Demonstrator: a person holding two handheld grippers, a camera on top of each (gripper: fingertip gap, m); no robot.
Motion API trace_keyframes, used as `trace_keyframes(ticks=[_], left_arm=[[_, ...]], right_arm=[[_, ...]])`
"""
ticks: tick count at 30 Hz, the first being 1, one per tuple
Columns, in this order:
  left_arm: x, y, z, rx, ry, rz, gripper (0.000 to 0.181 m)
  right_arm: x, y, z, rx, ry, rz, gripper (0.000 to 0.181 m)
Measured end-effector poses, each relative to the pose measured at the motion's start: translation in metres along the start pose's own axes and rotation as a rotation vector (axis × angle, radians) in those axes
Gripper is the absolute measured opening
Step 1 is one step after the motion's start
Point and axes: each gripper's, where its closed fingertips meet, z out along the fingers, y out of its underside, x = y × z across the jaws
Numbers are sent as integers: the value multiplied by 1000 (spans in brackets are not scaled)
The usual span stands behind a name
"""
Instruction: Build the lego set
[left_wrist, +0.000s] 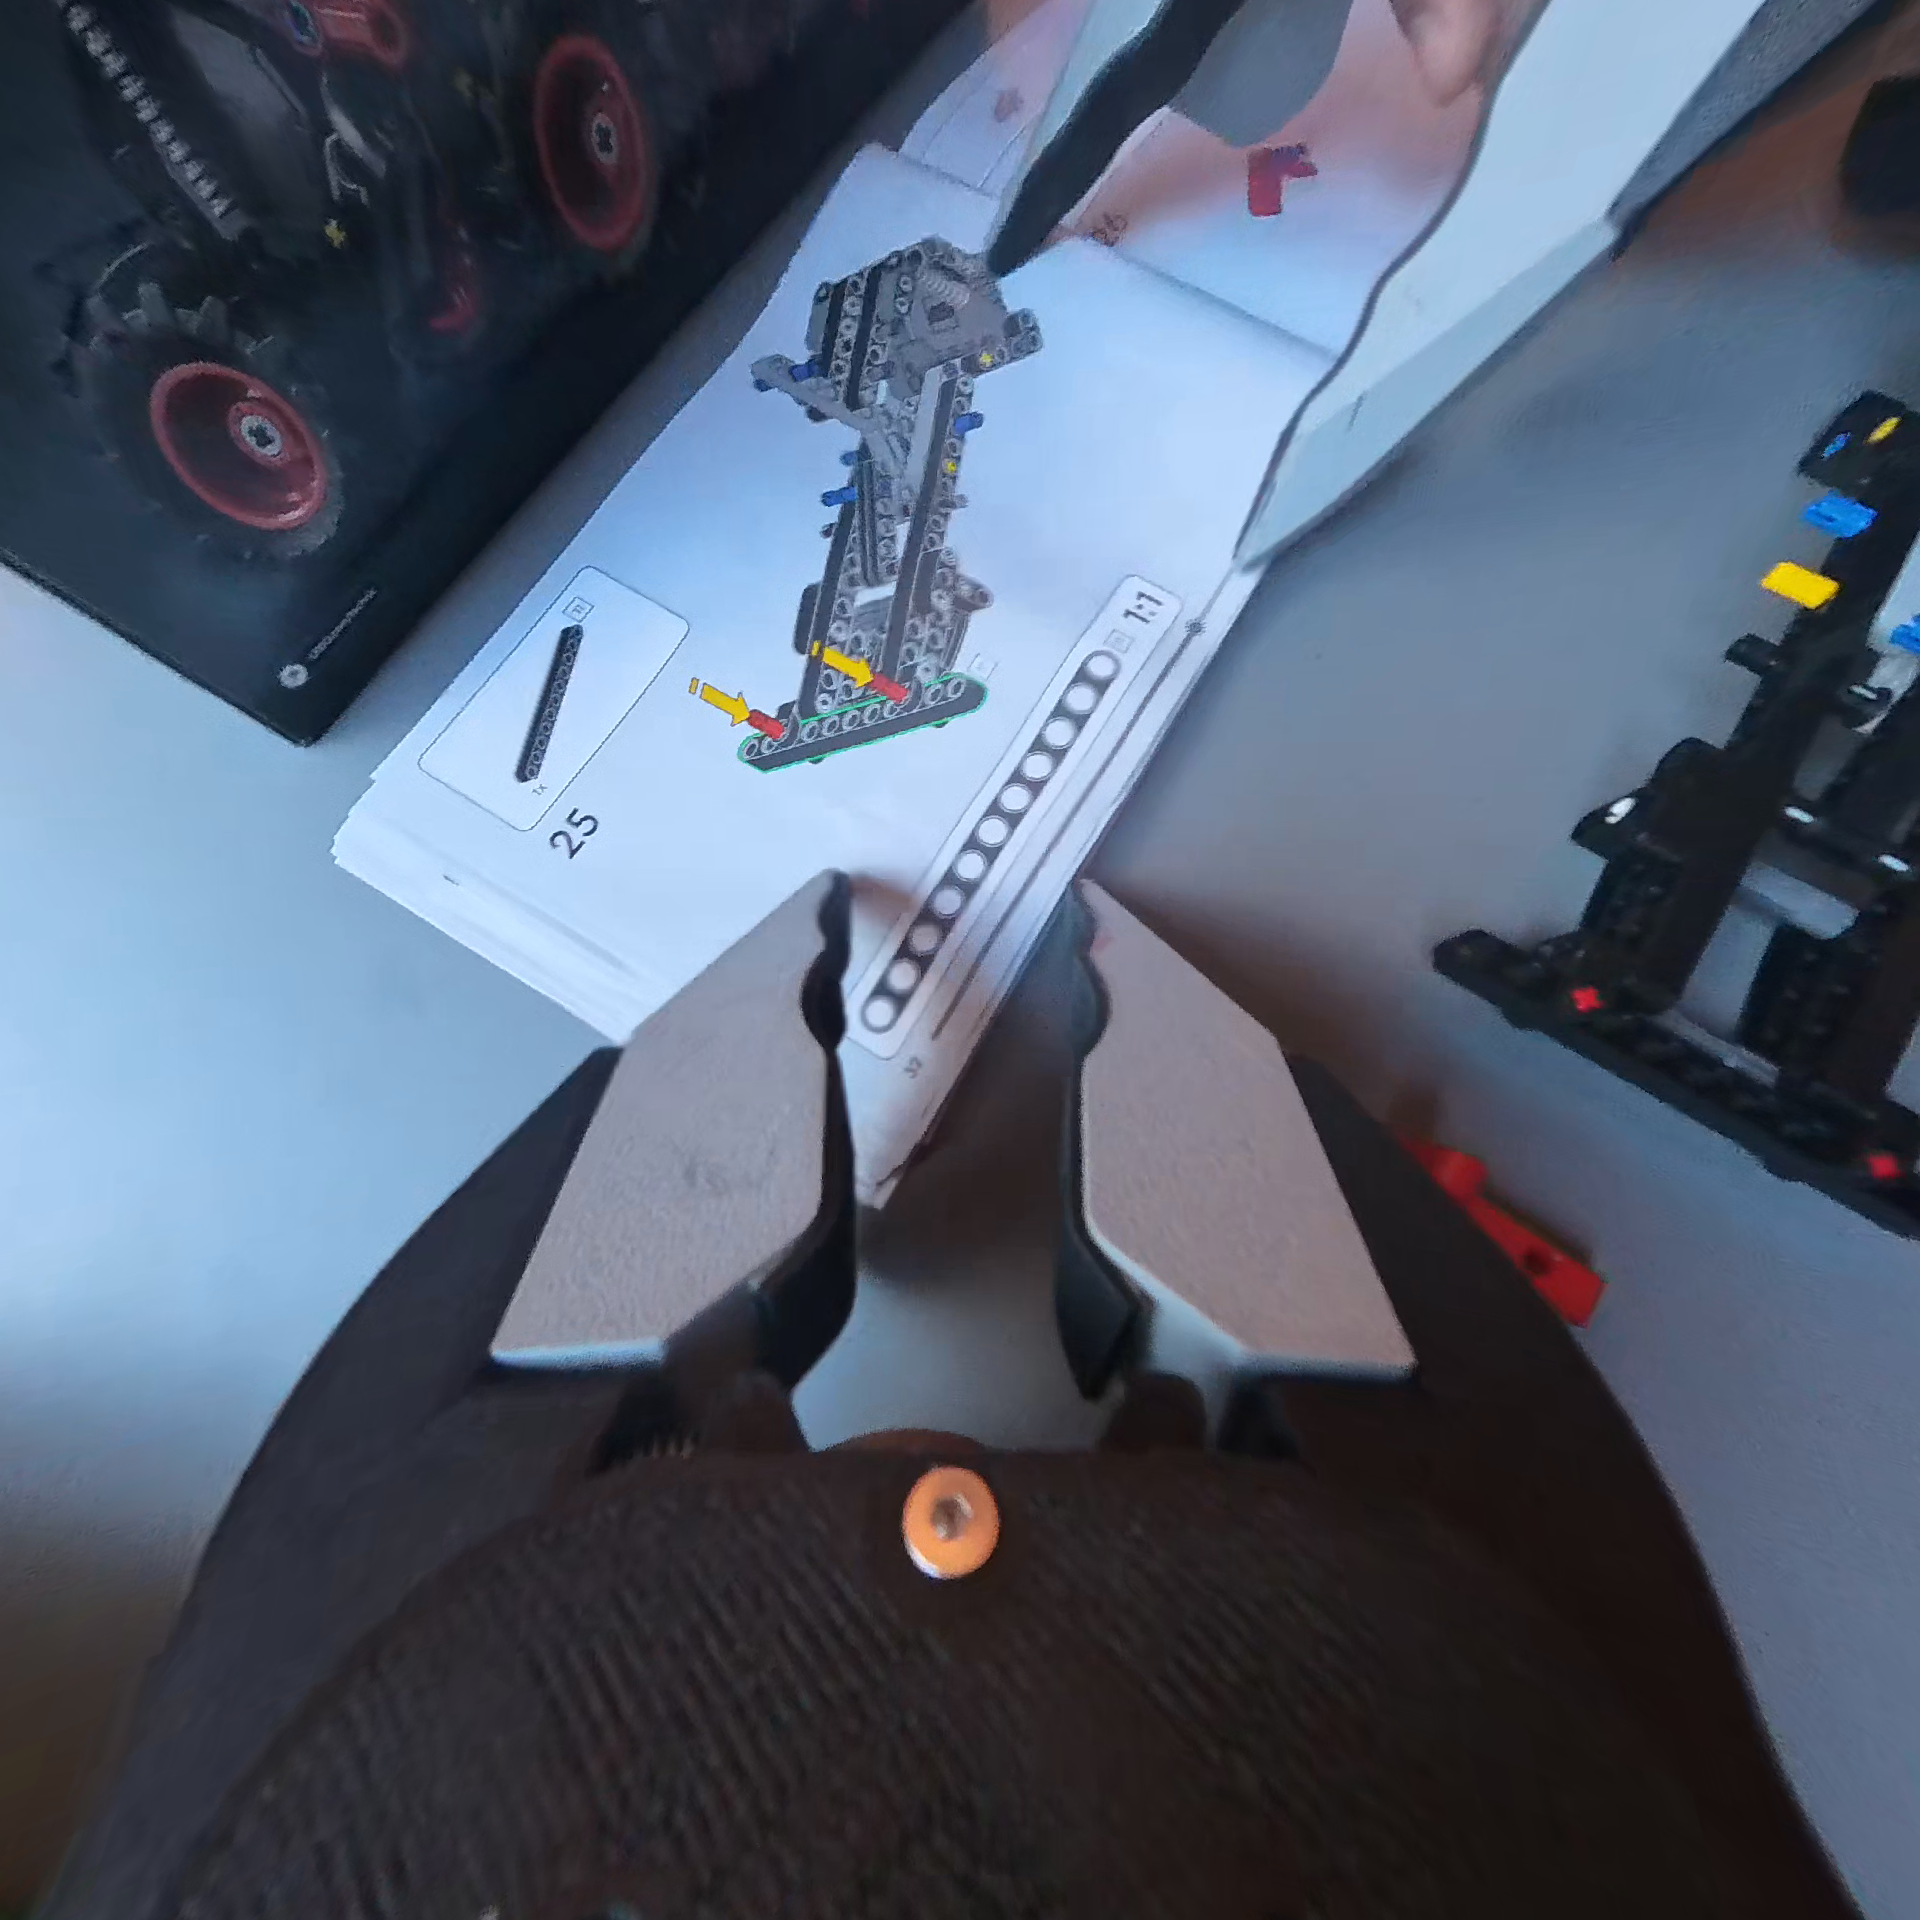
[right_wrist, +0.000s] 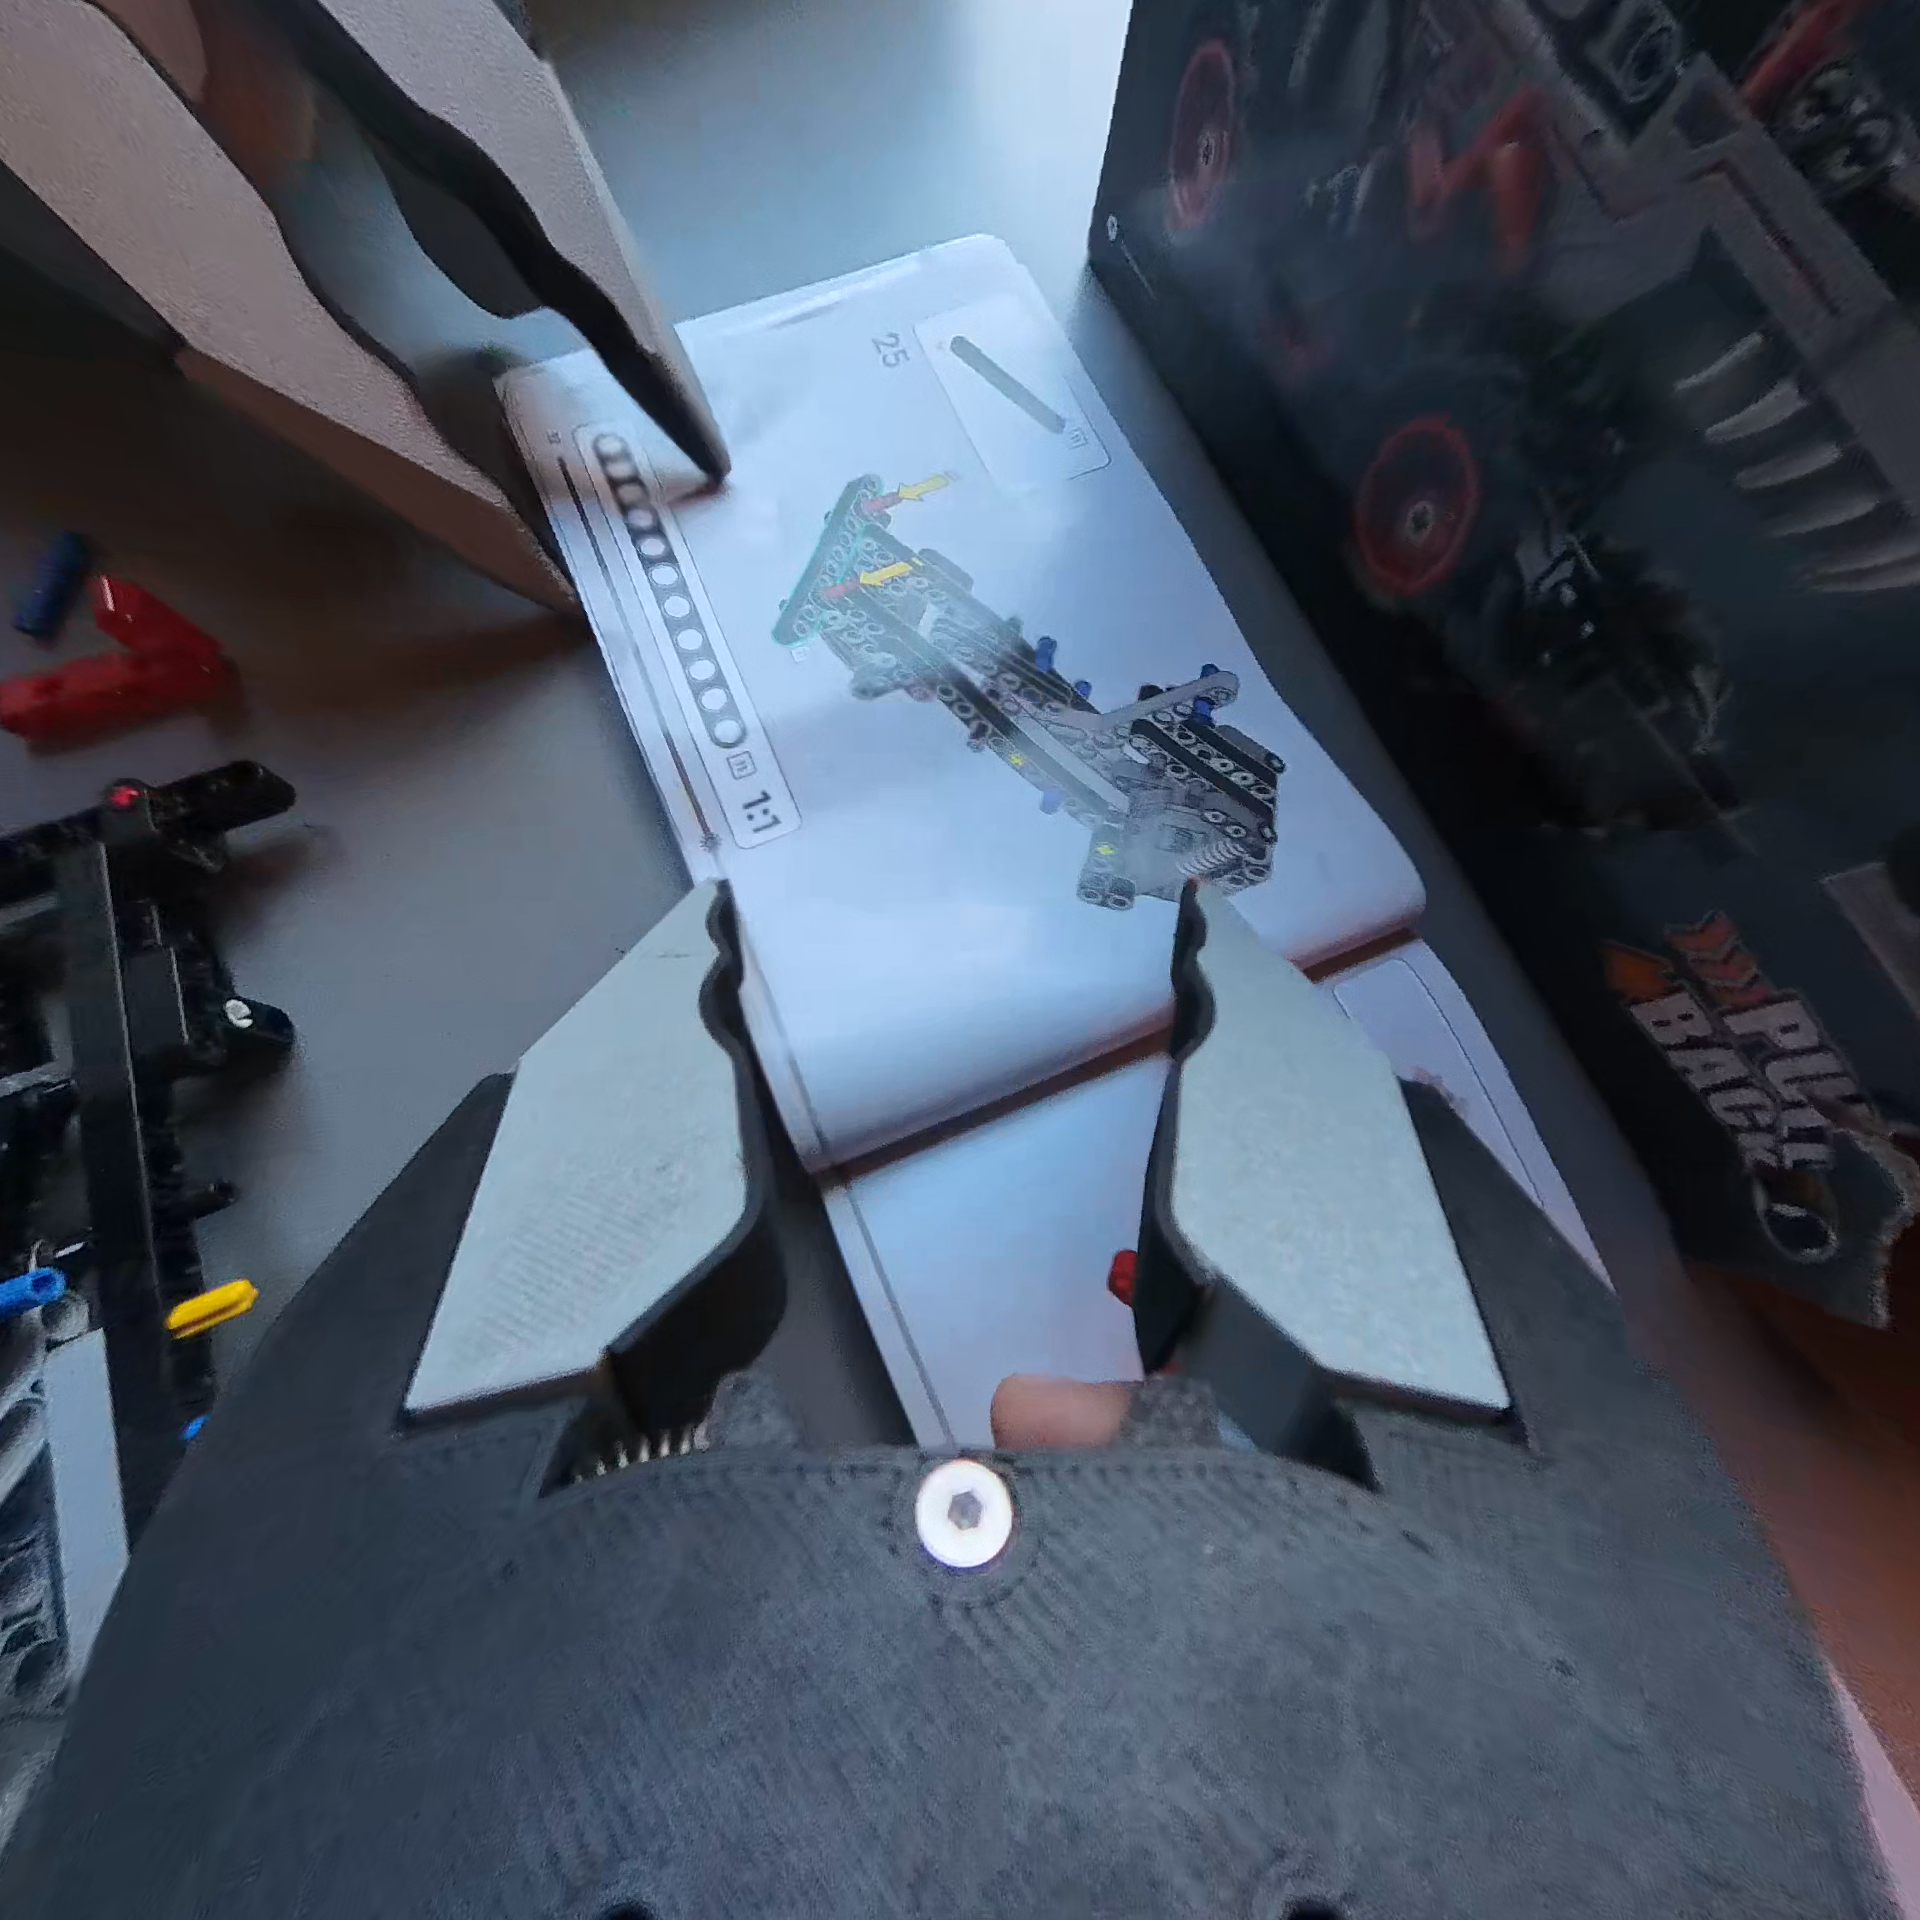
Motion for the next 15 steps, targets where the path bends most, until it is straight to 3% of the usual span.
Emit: trace_keyframes(ticks=[1,3,7,11,15], left_arm=[[4,-1,1,3,20,4,30],[12,-3,2,5,55,8,15],[16,-6,3,13,81,-8,4],[21,-23,-2,112,109,-25,0],[24,-34,-3,167,124,-34,0]], right_arm=[[-2,1,2,-7,3,-11,83],[-7,5,7,-28,-5,-40,78],[-15,3,9,-9,-54,-22,74],[-24,-11,5,61,-116,9,77],[-27,-20,1,103,-117,3,66]])
